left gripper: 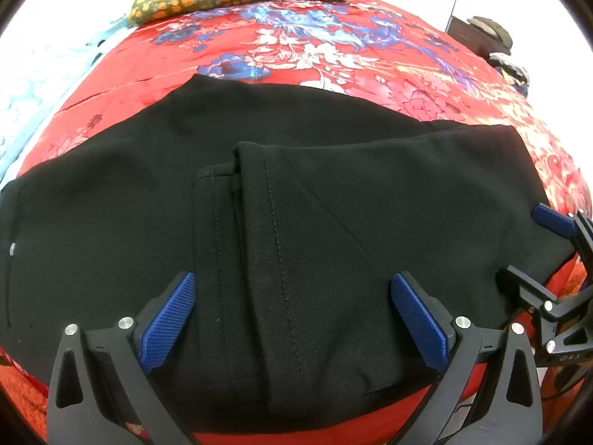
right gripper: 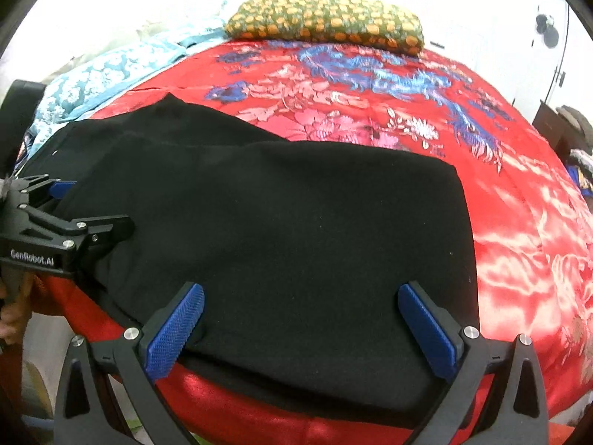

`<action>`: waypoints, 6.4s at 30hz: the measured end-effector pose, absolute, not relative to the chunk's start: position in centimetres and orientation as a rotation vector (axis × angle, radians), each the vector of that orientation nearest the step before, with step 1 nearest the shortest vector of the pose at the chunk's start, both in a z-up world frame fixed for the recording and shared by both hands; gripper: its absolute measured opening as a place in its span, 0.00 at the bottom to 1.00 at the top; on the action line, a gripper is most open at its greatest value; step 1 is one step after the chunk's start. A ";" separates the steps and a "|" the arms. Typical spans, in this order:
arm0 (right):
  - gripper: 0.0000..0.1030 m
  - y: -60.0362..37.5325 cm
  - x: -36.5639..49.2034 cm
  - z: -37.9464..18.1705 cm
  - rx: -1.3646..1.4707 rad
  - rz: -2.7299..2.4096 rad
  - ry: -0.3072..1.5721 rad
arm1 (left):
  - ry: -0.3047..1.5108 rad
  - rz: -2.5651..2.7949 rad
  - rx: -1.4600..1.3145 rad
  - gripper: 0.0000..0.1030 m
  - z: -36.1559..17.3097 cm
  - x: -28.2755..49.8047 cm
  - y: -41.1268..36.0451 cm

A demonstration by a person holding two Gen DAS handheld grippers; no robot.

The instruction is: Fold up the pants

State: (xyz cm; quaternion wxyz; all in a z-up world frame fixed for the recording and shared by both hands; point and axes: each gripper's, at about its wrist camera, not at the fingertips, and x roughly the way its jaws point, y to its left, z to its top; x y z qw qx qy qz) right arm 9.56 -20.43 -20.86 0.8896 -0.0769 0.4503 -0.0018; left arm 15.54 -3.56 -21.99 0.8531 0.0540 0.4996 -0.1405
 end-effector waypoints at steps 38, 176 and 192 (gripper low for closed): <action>1.00 -22.5 10.3 -20.9 -0.141 -0.062 0.932 | 1.066 -0.292 0.065 1.00 -21.9 15.9 -3.3; 0.42 -20.2 14.5 -14.6 0.113 0.054 0.945 | 1.013 -0.035 -0.552 0.81 -17.0 15.4 14.0; 0.45 -24.0 15.9 -15.3 0.118 -0.140 0.942 | 1.055 -0.025 -0.545 0.81 -18.0 15.9 13.8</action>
